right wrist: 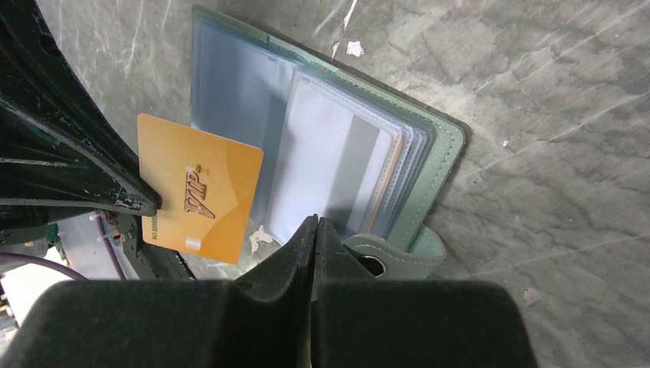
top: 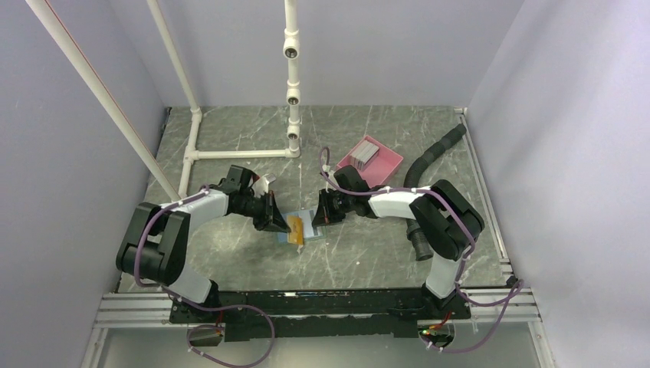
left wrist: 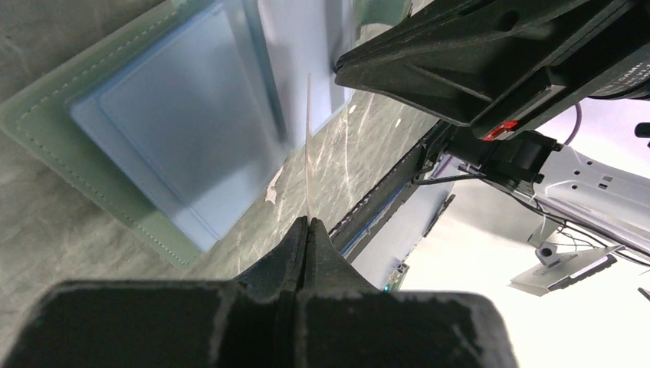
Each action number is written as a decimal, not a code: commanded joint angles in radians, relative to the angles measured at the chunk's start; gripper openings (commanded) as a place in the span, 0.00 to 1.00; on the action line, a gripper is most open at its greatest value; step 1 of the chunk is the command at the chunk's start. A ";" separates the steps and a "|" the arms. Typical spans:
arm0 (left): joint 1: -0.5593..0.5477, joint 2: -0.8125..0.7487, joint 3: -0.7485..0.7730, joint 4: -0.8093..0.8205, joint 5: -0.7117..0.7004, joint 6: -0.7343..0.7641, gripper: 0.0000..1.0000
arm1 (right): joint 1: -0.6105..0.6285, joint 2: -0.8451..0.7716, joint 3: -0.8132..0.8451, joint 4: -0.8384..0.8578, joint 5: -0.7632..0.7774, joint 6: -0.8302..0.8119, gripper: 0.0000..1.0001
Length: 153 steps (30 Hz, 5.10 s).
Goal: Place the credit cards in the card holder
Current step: Insert the credit card into the card holder.
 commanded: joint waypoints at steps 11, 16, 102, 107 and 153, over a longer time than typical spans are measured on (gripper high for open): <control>0.031 0.043 -0.005 0.062 0.052 -0.015 0.00 | -0.002 0.033 -0.002 -0.014 0.051 -0.040 0.00; 0.045 0.037 -0.016 0.060 0.051 -0.010 0.00 | -0.001 0.035 0.000 -0.015 0.051 -0.041 0.00; 0.087 0.194 0.026 0.160 0.154 -0.045 0.00 | -0.001 0.080 0.000 0.012 -0.002 -0.039 0.00; 0.087 0.199 0.059 0.116 0.104 -0.014 0.00 | 0.000 0.088 -0.003 0.014 -0.006 -0.041 0.00; -0.121 0.247 0.002 0.451 -0.097 -0.282 0.00 | -0.022 0.067 -0.003 -0.076 -0.035 0.035 0.00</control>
